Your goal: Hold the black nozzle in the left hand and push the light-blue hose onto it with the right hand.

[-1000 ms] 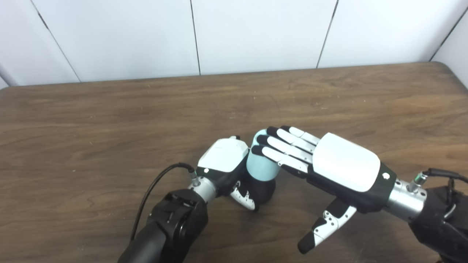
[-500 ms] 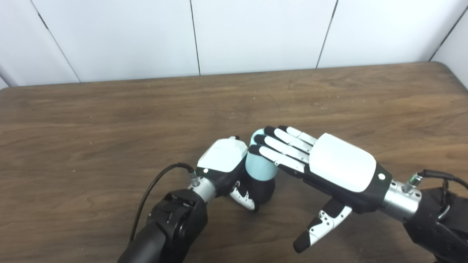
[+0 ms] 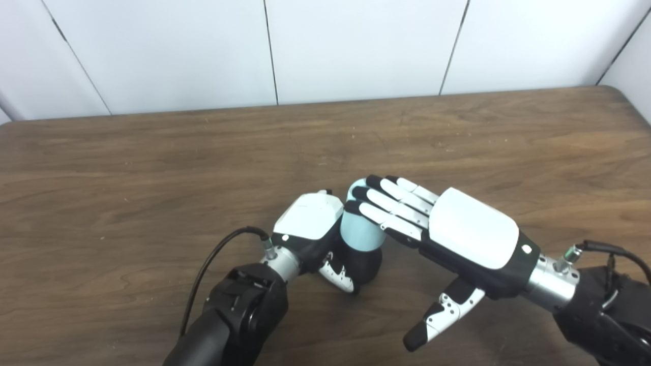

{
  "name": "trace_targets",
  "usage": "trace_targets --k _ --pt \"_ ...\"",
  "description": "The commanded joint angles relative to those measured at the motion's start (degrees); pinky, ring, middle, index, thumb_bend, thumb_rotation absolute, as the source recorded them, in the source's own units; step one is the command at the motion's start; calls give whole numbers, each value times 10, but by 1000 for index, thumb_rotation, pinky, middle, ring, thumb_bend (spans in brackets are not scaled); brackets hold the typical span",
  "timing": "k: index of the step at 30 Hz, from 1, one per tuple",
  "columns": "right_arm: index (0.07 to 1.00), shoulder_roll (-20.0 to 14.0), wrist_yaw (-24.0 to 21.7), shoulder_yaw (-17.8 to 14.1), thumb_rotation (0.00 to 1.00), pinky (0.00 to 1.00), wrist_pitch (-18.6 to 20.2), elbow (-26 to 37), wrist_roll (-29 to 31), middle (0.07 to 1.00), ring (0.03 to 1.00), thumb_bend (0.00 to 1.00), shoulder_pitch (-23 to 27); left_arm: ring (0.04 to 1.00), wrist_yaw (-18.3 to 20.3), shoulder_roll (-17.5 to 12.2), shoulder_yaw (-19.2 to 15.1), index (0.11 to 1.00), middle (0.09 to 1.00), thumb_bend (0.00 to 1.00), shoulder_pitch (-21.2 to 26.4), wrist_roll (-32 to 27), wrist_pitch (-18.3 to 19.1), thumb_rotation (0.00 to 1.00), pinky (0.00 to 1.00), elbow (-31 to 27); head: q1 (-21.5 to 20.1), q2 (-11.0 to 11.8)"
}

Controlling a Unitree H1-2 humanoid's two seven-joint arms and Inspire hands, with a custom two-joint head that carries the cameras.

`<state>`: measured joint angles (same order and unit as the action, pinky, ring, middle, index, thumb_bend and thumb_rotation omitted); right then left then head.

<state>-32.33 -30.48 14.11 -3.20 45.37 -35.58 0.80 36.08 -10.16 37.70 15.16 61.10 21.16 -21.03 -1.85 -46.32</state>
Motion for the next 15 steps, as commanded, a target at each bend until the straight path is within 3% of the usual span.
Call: trace_targets --k 1,9,15 --pt "985 -16 -75 37 1000 1000 17 -28 6 1000 1000 625 -38 697 62 -9 24 436 553 512 -25 -12 -9 0 1000 26 0 0" --pt "986 -25 -89 47 1000 1000 50 -17 18 1000 1000 632 -35 708 64 -9 25 433 556 511 -24 -8 -8 0 1000 29 -1 -1" --pt "986 -25 -87 58 1000 1000 46 -17 13 998 1000 630 -35 708 72 -6 27 434 557 511 -22 -1 -1 0 1000 28 -1 0"
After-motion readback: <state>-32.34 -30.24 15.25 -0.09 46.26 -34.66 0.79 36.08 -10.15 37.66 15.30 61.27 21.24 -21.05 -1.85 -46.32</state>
